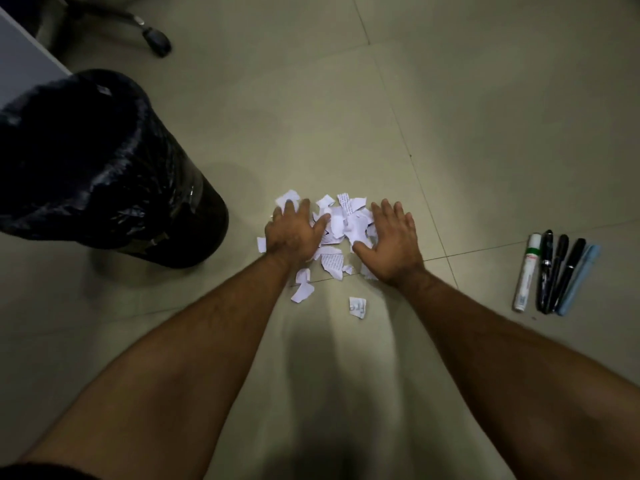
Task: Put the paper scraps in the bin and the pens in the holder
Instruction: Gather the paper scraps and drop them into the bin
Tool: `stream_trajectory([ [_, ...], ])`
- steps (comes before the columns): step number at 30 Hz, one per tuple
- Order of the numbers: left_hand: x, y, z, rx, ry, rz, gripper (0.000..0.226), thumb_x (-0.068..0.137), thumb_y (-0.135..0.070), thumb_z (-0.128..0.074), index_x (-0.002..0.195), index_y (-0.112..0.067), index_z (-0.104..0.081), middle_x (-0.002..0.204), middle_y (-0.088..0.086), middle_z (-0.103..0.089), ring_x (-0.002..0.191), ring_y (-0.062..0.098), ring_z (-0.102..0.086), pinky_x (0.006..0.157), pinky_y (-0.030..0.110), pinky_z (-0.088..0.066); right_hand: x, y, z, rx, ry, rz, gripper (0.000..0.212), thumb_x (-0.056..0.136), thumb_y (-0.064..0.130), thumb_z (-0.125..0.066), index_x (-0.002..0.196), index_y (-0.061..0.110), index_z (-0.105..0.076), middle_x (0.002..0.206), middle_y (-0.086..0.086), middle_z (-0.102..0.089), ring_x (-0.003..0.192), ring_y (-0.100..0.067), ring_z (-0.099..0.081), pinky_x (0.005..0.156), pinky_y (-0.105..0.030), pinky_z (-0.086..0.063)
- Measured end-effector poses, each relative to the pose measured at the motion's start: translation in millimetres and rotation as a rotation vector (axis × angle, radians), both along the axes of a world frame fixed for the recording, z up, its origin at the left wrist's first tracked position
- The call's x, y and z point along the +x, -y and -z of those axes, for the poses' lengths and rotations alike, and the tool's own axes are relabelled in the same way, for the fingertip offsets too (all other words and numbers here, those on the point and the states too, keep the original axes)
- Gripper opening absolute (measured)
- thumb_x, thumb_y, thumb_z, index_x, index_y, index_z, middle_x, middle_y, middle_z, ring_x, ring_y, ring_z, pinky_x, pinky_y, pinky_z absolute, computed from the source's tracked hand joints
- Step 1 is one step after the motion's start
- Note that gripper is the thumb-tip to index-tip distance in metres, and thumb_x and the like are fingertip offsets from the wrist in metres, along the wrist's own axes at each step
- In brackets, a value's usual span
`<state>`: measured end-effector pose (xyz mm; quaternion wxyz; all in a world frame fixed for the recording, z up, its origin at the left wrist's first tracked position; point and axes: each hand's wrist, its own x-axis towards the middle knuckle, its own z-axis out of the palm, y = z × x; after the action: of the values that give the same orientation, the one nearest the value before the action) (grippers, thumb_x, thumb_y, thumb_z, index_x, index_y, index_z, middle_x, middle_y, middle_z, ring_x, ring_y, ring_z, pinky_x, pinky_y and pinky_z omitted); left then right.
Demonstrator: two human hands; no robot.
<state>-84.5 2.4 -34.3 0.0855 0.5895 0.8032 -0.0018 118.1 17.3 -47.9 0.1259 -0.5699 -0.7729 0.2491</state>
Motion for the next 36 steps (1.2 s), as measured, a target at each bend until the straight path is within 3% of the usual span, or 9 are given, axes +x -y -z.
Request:
stream_trajectory([
  [6,17.4,24.3,-16.7,0.08,0.369,0.116,0.064,0.094,-0.054,-0.039,0.146,-0.017,-0.038,0.151,0.014,-0.038,0.135,0.032,-0.041,0.109,0.044,-0.039,-8.4,22.1,-15.2,-0.128,-0.127,-0.121,0.099,0.08,0.06,-0.055,0.155,0.007,-0.019,0.162,-0.011,-0.022,0.151,-0.029,-0.015,0.122,-0.038,-0.012],
  [10,8.4,43.3,-30.9,-0.141,0.305,-0.009,0.099,0.072,-0.064,-0.068,0.152,-0.027,-0.022,0.156,0.01,-0.029,0.141,0.03,-0.035,0.109,0.044,-0.038,7.1,31.2,-24.8,-0.146,0.003,-0.228,0.128,0.062,0.082,-0.057,0.157,0.011,-0.009,0.164,-0.011,-0.015,0.152,-0.028,-0.012,0.123,-0.041,-0.014],
  [13,13.3,48.9,-37.8,-0.305,0.316,-0.055,0.128,0.046,-0.076,-0.073,0.151,-0.034,-0.013,0.148,0.008,-0.033,0.137,0.031,-0.036,0.106,0.047,-0.04,2.1,32.5,-31.3,-0.181,0.208,-0.373,0.136,0.061,0.073,-0.073,0.157,0.014,0.003,0.165,-0.013,-0.004,0.152,-0.03,-0.005,0.123,-0.041,-0.011],
  [15,23.9,49.2,-32.7,-0.391,0.206,0.064,0.126,0.056,-0.077,-0.068,0.153,-0.03,-0.002,0.156,0.011,-0.02,0.143,0.037,-0.023,0.113,0.051,-0.03,-4.8,33.3,-31.5,-0.182,0.275,-0.385,0.136,0.061,0.068,-0.076,0.156,0.015,0.004,0.164,-0.014,-0.001,0.152,-0.032,-0.003,0.123,-0.042,-0.01],
  [19,27.0,55.7,-12.4,-0.319,0.017,0.21,0.112,0.064,-0.08,-0.034,0.155,-0.019,-0.01,0.155,0.015,-0.027,0.136,0.039,-0.034,0.109,0.049,-0.031,-8.8,32.6,-22.2,-0.128,0.282,-0.362,0.123,0.063,0.067,-0.074,0.156,0.017,-0.012,0.164,-0.013,-0.006,0.151,-0.032,-0.008,0.121,-0.041,-0.014],
  [22,19.7,56.0,-14.7,-0.148,0.082,0.143,0.104,0.067,-0.062,-0.063,0.153,-0.021,-0.02,0.139,0.013,-0.044,0.115,0.035,-0.054,0.094,0.044,-0.048,1.6,27.8,-17.4,-0.078,0.2,-0.337,0.118,0.062,0.067,-0.075,0.155,0.02,-0.02,0.163,-0.009,-0.016,0.15,-0.029,-0.014,0.119,-0.041,-0.019],
  [26,15.1,50.9,-27.1,-0.192,0.083,0.224,0.122,0.06,-0.066,-0.076,0.155,-0.023,-0.013,0.153,0.014,-0.03,0.129,0.037,-0.042,0.104,0.046,-0.041,-3.7,29.6,-16.0,0.061,0.011,-0.276,0.112,0.06,0.071,-0.065,0.15,0.014,-0.032,0.152,-0.017,-0.035,0.139,-0.035,-0.034,0.112,-0.043,-0.032],
  [33,38.0,50.3,-40.3,-0.245,0.151,0.227,0.041,0.086,-0.042,-0.061,0.124,-0.025,-0.063,0.118,0.008,-0.06,0.108,0.03,-0.06,0.09,0.038,-0.049,-23.8,29.5,-28.9,0.042,0.155,-0.259,0.036,0.081,0.037,-0.063,0.11,0.018,-0.07,0.114,-0.009,-0.062,0.106,-0.033,-0.056,0.091,-0.038,-0.045],
  [36,50.5,59.0,-38.8,-0.19,0.218,0.136,0.034,0.096,-0.04,-0.049,0.118,-0.02,-0.067,0.112,0.01,-0.065,0.103,0.03,-0.061,0.087,0.039,-0.048,-19.8,35.3,-32.6,0.027,0.205,-0.194,0.031,0.081,0.03,-0.062,0.111,0.023,-0.069,0.113,-0.005,-0.059,0.101,-0.032,-0.055,0.077,-0.036,-0.045],
])
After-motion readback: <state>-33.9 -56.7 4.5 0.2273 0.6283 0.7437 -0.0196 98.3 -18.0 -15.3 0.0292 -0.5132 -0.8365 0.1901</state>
